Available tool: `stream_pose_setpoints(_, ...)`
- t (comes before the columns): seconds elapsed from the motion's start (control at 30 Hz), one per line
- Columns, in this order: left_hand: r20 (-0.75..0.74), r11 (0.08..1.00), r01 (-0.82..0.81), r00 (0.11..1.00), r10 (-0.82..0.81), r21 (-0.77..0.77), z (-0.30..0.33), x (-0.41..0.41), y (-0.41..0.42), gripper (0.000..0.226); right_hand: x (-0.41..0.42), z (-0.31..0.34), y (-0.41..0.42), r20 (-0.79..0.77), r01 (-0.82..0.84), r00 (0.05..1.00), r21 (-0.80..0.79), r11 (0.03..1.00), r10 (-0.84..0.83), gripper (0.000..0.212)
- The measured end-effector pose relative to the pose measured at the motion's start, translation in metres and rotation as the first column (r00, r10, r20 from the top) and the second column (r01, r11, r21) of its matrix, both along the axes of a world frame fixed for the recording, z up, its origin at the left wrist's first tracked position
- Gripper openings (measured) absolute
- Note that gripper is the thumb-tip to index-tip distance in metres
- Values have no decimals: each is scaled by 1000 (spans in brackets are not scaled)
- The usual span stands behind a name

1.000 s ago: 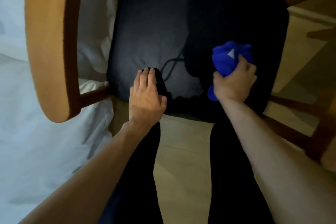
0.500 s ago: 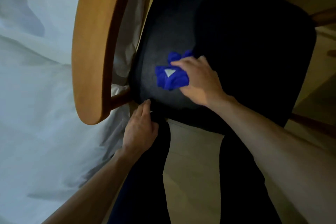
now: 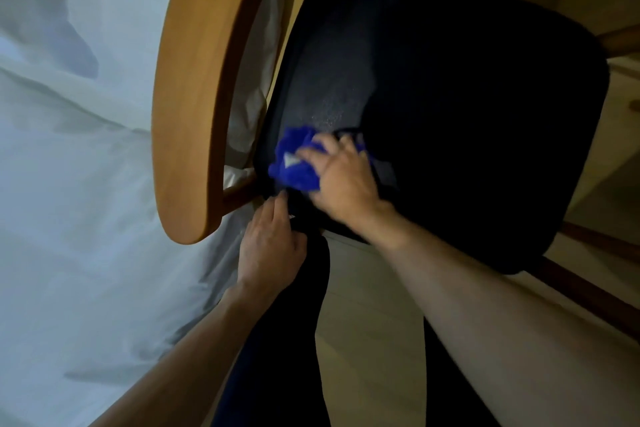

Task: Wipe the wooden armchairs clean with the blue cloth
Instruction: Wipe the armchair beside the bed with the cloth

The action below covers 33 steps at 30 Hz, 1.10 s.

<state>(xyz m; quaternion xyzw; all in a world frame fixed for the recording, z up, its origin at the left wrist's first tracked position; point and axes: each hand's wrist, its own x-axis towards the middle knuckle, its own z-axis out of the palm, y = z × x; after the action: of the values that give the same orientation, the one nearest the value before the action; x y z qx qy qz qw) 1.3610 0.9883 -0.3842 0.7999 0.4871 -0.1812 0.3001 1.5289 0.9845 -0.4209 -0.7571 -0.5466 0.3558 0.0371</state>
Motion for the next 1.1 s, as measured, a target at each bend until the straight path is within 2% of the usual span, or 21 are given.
stream_pose_setpoints(0.07, -70, 996, 86, 994, -86, -7, 4, -10, -3, 52, -14, 0, -18, -78, -168, 983, 14, 986, 169, 64)
stream_pose_setpoints(0.17, -104, 970, 241, 965, -242, -22, 9, -17, -10, 50, 12, 3, -22, -164, -407, 899, 31, 913, 406, 55)
stream_pose_setpoints(0.23, -82, 965, 261, 962, -262, -17, 9, -12, -12, 52, 43, 5, -16, -157, -470, 867, 60, 881, 473, 48)
stream_pose_setpoints(0.27, -62, 971, 238, 969, -238, -8, 9, -6, -11, 54, 61, 6, -12, -131, -439, 884, 89, 894, 448, 48)
stream_pose_setpoints(0.3, -43, 978, 206, 978, -206, 4, 7, 1, -9, 57, 79, 6, -5, -97, -360, 923, 122, 925, 372, 50)
stream_pose_setpoints(0.37, -20, 984, 168, 986, -167, 52, 3, 12, -2, 64, 120, 2, 17, -17, -38, 999, 213, 976, 43, 59)
stream_pose_setpoints(0.43, -13, 980, 167, 986, -167, 108, -1, 22, 9, 66, 151, -4, 47, 85, 281, 946, 262, 923, -312, 60)
stream_pose_setpoints(0.5, 10, 979, 157, 987, -159, 132, -2, 28, 20, 65, 148, -9, 70, 159, 406, 882, 217, 888, -443, 58)
stream_pose_setpoints(0.57, 42, 983, 141, 988, -147, 121, -3, 28, 30, 65, 117, -10, 70, 176, 346, 909, 188, 919, -378, 56)
stream_pose_setpoints(0.7, 89, 1000, 15, 996, -17, 26, -1, 24, 40, 72, 22, -5, -5, 21, 5, 1000, 93, 996, -7, 67)
stream_pose_setpoints(0.8, 104, 999, -23, 994, 18, 40, 2, 27, 40, 71, -8, -4, -64, -191, -258, 946, 37, 966, 260, 69)
stream_pose_setpoints(0.87, 114, 998, -52, 992, 49, 22, 4, 31, 40, 69, 8, -3, -72, -263, -329, 905, 65, 942, 334, 66)
stream_pose_setpoints(0.97, 144, 997, -80, 986, 80, -4, 4, 39, 42, 66, 59, 4, -47, -242, -168, 946, 194, 967, 213, 61)
stream_pose_setpoints(1.03, 162, 996, -81, 984, 76, 27, 3, 45, 45, 62, 104, 1, -15, -139, 78, 989, 267, 960, -41, 64)
stream_pose_setpoints(1.1, 157, 995, -71, 986, 59, 68, 1, 49, 45, 60, 145, -6, 25, -10, 307, 949, 270, 913, -316, 64)
